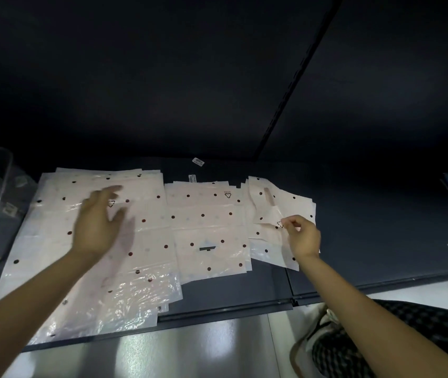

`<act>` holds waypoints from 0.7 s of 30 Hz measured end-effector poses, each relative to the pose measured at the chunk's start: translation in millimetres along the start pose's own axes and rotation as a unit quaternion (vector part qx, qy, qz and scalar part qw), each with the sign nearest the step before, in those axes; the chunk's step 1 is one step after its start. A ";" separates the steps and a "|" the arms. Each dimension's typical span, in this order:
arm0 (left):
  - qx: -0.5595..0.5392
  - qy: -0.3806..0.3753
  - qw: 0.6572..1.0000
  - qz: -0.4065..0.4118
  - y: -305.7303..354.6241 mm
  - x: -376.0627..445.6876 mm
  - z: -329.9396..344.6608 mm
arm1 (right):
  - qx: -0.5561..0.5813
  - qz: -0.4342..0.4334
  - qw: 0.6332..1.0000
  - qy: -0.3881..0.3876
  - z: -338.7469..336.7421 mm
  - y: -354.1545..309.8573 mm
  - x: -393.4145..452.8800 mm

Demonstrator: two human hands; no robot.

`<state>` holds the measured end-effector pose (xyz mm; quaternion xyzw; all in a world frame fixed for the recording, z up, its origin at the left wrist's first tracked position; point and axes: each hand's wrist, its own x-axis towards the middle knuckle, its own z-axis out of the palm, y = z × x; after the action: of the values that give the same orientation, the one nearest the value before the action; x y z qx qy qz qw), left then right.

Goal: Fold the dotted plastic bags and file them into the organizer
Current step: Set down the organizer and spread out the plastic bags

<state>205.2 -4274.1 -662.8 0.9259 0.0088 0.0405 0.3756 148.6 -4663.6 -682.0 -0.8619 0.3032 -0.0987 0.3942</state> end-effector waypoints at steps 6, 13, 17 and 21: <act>-0.180 -0.170 0.969 -0.007 66.1 -23.1 41.1 | 0.049 -0.109 0.990 -0.070 -6.3 -31.4 -20.8; -0.363 -0.193 0.891 -0.193 89.2 -14.8 44.8 | 0.143 -0.215 0.948 -0.184 -6.3 -65.1 -41.5; -0.409 -0.265 0.853 -0.187 76.6 -17.5 36.3 | 0.135 -0.202 0.948 -0.205 5.1 -70.5 -38.2; -0.430 -0.253 0.831 -0.246 65.5 -26.9 44.6 | 0.150 -0.115 0.954 -0.232 23.4 -66.9 -26.5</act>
<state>181.0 -4353.4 -650.8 0.6162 0.1225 -0.2887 0.7225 166.9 -4599.4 -646.5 -0.8213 0.0840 0.0148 0.5641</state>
